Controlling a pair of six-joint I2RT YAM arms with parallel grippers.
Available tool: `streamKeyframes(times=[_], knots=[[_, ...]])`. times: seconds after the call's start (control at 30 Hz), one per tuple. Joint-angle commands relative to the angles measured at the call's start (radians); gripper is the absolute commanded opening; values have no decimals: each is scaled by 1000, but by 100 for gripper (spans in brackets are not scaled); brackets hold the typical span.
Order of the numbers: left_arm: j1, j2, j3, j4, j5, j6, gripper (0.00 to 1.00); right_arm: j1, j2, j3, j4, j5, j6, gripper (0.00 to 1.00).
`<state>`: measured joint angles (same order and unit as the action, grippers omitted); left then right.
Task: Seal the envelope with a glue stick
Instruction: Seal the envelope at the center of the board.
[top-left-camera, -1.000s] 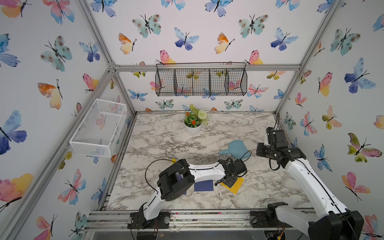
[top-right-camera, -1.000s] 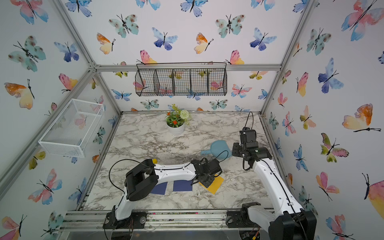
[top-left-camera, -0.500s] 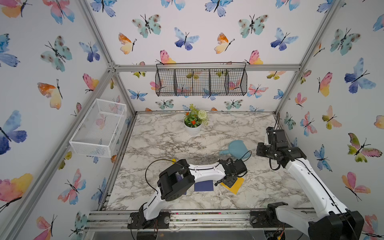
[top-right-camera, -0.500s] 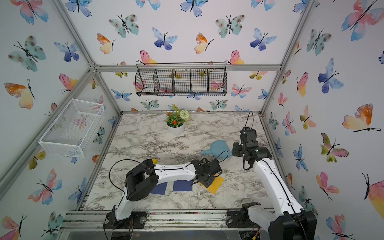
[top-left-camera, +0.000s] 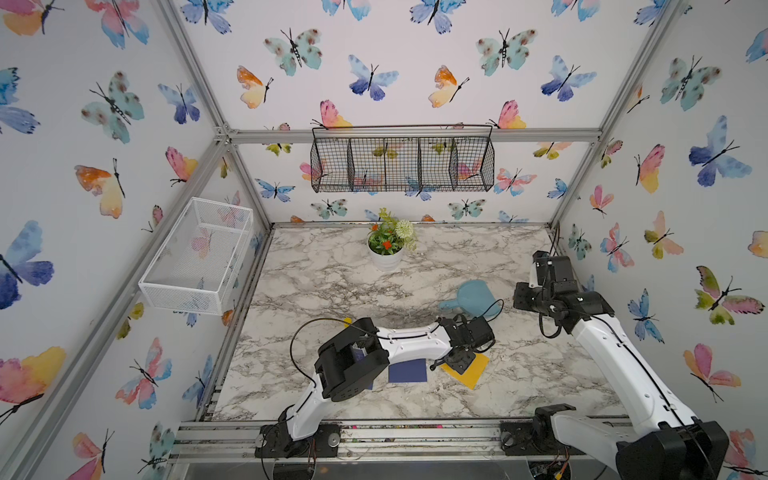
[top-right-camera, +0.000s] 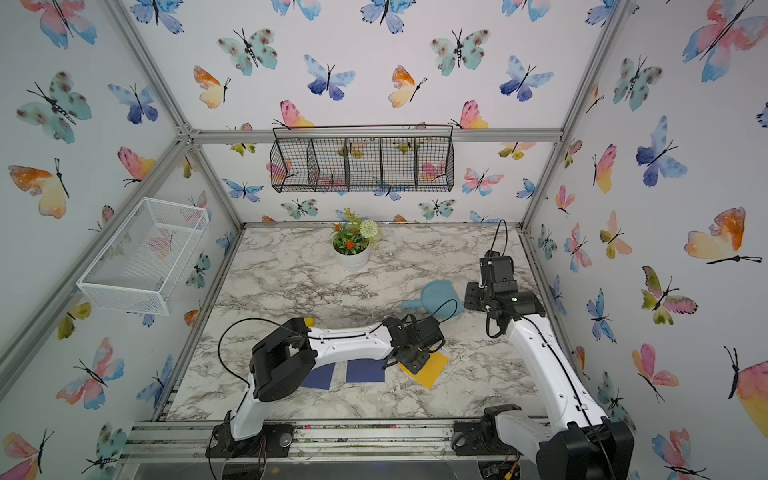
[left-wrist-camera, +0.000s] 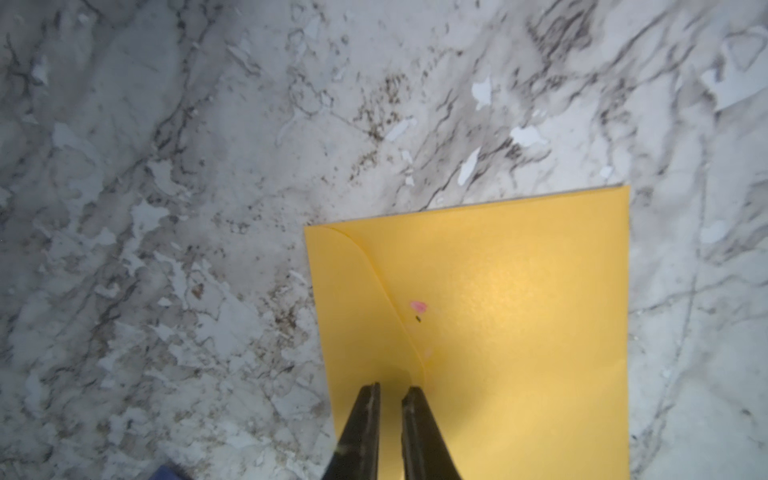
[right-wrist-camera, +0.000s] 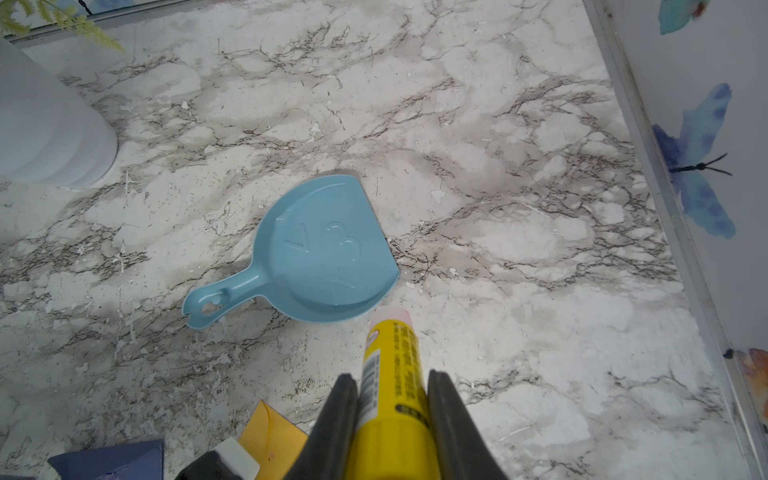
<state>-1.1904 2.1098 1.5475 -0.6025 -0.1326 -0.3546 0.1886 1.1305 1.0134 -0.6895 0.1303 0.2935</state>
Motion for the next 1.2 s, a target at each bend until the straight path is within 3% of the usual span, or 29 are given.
streamKeyframes(times=[0.0,1.17], knots=[[13,-47,26,-16,14,15,18,-5,4,25,-5,-6,-13,3],[16,70,-28,18,40,8,15,-5,-5,6,-7,10,-24,3]])
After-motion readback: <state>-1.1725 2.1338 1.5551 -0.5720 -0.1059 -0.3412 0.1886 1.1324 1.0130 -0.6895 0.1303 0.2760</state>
